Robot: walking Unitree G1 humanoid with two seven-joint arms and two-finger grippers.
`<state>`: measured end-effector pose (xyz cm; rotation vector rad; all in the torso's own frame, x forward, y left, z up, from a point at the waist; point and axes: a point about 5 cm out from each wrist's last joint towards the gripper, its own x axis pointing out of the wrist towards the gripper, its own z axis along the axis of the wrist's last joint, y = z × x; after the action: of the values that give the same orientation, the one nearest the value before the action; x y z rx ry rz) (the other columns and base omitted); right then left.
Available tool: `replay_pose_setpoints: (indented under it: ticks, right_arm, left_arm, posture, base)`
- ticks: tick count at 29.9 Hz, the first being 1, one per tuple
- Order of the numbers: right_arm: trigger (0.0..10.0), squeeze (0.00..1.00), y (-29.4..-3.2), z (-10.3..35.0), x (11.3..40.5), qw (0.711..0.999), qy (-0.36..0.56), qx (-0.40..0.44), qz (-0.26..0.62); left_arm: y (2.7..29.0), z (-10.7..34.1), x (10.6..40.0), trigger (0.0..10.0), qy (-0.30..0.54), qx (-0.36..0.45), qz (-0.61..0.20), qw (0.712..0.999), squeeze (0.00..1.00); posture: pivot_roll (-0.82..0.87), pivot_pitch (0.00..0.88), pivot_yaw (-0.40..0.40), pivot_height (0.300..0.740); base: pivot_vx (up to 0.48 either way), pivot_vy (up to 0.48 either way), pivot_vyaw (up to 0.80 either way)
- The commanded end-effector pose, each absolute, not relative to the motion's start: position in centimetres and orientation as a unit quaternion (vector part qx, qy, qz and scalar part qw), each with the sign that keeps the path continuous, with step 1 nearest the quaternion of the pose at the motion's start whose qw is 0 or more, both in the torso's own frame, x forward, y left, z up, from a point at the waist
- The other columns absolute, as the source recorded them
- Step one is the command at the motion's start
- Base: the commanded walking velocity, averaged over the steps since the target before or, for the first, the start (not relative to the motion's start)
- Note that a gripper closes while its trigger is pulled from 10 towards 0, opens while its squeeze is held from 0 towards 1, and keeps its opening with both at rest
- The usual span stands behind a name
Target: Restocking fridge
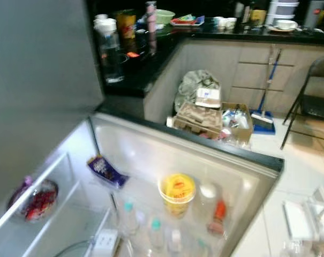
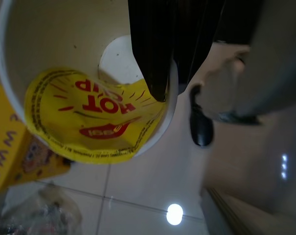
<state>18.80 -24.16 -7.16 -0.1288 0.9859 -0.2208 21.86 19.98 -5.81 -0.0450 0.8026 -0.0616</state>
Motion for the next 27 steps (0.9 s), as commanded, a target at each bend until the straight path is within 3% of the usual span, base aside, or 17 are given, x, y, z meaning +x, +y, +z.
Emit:
replay_pose_setpoints:
  ticks: [1, 19, 27]
  right_arm:
    - [10.0, 0.00, -24.0, -7.6, 18.1, 0.867, 0.484, -0.055, -0.106]
    - [10.0, 0.00, -23.8, -7.0, 19.3, 0.885, 0.460, -0.024, -0.075]
    - [10.0, 0.00, -22.8, -8.5, 16.3, 0.875, 0.482, -0.016, -0.047]
  left_arm:
    - [20.4, -6.0, 21.5, 10.0, 0.396, -0.024, -0.018, 0.918, 0.00]
    - [21.2, -6.4, 20.6, 10.0, 0.409, 0.010, -0.012, 0.912, 0.00]
    - [21.2, -6.4, 20.5, 10.0, 0.406, 0.009, -0.011, 0.914, 0.00]
  posture:
    - [-0.13, 0.134, 0.033, 0.740]
    - [-0.12, 0.143, 0.031, 0.740]
    - [-0.12, 0.136, 0.024, 0.740]
  base:
    - [0.000, 0.000, 0.00]
    - [0.000, 0.000, 0.00]
    - [0.000, 0.000, 0.00]
